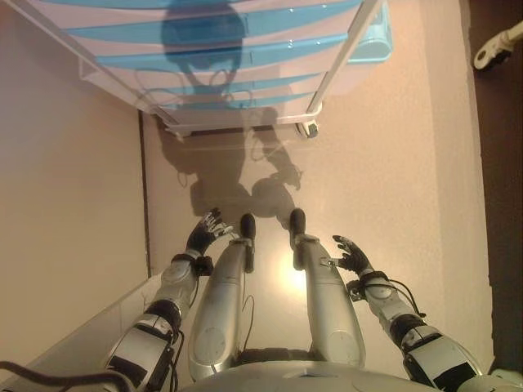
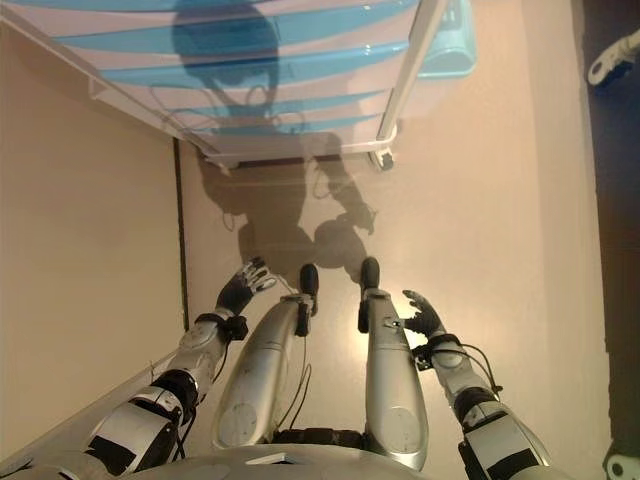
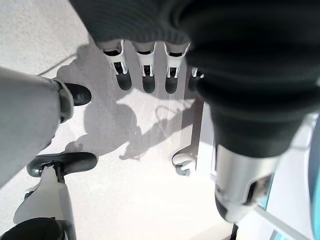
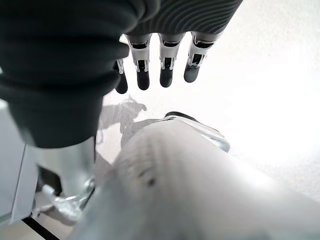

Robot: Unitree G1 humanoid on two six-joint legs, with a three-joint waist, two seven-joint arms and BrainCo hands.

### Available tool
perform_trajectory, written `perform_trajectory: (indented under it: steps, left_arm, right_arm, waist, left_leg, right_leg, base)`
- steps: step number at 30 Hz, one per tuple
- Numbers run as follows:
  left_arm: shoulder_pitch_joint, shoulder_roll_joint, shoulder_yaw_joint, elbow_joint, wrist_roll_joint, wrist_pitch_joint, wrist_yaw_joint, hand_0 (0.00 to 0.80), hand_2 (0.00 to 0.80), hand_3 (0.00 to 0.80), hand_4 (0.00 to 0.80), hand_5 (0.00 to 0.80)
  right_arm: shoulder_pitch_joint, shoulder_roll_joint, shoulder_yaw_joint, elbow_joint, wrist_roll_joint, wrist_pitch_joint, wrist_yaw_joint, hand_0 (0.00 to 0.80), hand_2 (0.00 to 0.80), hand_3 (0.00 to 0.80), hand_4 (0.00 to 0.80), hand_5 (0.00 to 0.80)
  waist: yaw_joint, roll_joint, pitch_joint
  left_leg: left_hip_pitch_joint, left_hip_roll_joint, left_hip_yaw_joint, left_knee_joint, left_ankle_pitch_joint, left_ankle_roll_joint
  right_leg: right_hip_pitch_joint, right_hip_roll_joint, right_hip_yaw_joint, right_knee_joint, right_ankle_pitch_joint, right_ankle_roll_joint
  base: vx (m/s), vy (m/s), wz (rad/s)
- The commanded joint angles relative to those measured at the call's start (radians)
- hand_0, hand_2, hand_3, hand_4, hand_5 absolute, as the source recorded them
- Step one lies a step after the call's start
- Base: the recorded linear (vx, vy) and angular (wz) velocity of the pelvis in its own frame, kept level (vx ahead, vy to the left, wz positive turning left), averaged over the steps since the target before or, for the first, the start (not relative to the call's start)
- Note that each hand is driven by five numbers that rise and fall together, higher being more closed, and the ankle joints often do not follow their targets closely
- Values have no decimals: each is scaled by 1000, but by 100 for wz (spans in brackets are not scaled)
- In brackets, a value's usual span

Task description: Open the drawer and pick up the medicine

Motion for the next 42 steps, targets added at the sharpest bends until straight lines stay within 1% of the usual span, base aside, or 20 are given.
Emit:
perform_trajectory:
  steps: [1,3,8,10,16,19,21,22,25,31,32,36,42]
  left_arm:
    - [31,-1,16,-67,-117,-39,-72,0,0,0,0,0]
    - [26,2,19,-95,-207,-28,-164,0,0,0,0,0]
    - [5,13,28,-186,-424,1,-322,0,0,0,0,0]
    - [-9,17,35,-195,-497,-3,-384,0,0,0,0,0]
    - [-73,42,81,-238,-693,32,-540,0,0,0,0,0]
    - [-95,52,92,-258,-744,44,-581,0,0,0,0,0]
    - [-135,76,119,-294,-811,66,-625,0,0,0,0,0]
    - [-157,92,132,-311,-851,92,-639,0,0,0,0,0]
    - [-191,111,150,-348,-917,108,-653,0,0,0,0,0]
    - [-214,123,165,-362,-944,113,-655,0,0,0,0,0]
    - [-313,171,195,-409,-1041,120,-636,0,0,0,0,0]
    - [-380,207,194,-408,-1037,97,-605,0,0,0,0,0]
    - [-459,247,193,-390,-1037,100,-586,0,0,0,0,0]
  right_arm:
    - [71,-31,32,-32,6,2,11,0,0,0,0,0]
    - [78,-40,31,-36,7,1,17,0,0,0,0,0]
    - [98,-52,28,-70,15,20,38,0,0,0,0,0]
    - [106,-53,29,-72,9,24,44,0,0,0,0,0]
    - [137,-42,38,-86,35,43,43,0,0,0,0,0]
    - [144,-40,42,-92,41,49,41,0,0,0,0,0]
    - [158,-38,44,-101,39,53,43,0,0,0,0,0]
    - [163,-39,46,-102,44,53,44,0,0,0,0,0]
    - [170,-40,52,-108,45,53,44,0,0,0,0,0]
    - [173,-38,59,-106,47,51,43,0,0,0,0,0]
    - [183,-30,85,-98,56,29,35,0,0,0,0,0]
    - [182,-23,102,-92,60,16,29,0,0,0,0,0]
    - [175,-21,120,-93,56,5,23,0,0,0,0,0]
  waist:
    - [-11,9,-23]
    - [-17,5,-20]
    - [-30,-17,-17]
    - [-36,-28,-17]
    - [-48,-69,-22]
    - [-52,-79,-24]
    - [-60,-93,-26]
    - [-63,-97,-27]
    - [-69,-103,-26]
    - [-72,-106,-26]
    - [-82,-117,-28]
    - [-86,-123,-22]
    - [-90,-125,-11]
  left_leg:
    - [5,-56,-11,-71,15,25]
    - [-5,-52,-6,-60,12,25]
    - [-18,-41,7,-40,3,30]
    - [-21,-39,13,-30,-2,34]
    - [-26,-30,23,-4,-27,40]
    - [-28,-29,27,5,-36,42]
    - [-26,-25,34,14,-50,44]
    - [-24,-25,36,18,-55,45]
    - [-23,-23,43,29,-66,48]
    - [-25,-21,47,35,-71,49]
    - [-25,-16,59,36,-81,50]
    - [-12,-16,64,26,-86,50]
    - [6,-17,71,8,-89,50]
  right_leg:
    - [-8,74,-59,85,-48,-42]
    - [-18,79,-54,90,-45,-43]
    - [-24,90,-44,86,-26,-36]
    - [-24,92,-43,85,-18,-33]
    - [-11,100,-33,64,0,-21]
    - [-9,102,-30,56,5,-19]
    - [-1,105,-24,43,12,-15]
    - [3,106,-22,39,14,-14]
    - [9,106,-18,33,18,-12]
    - [11,106,-15,29,21,-11]
    - [21,106,-7,3,30,-5]
    - [37,107,-1,-21,36,-1]
    - [54,108,-1,-38,33,1]
  base:
    - [12,38,-19]
    - [18,32,-12]
    - [30,2,-12]
    - [51,-21,-13]
    - [47,-40,-10]
    - [25,-23,-11]
    - [55,-34,-10]
    - [47,-21,-15]
    - [31,-12,-9]
    - [12,-7,-5]
    - [38,-30,-2]
    - [18,-10,-8]
    - [0,14,-4]
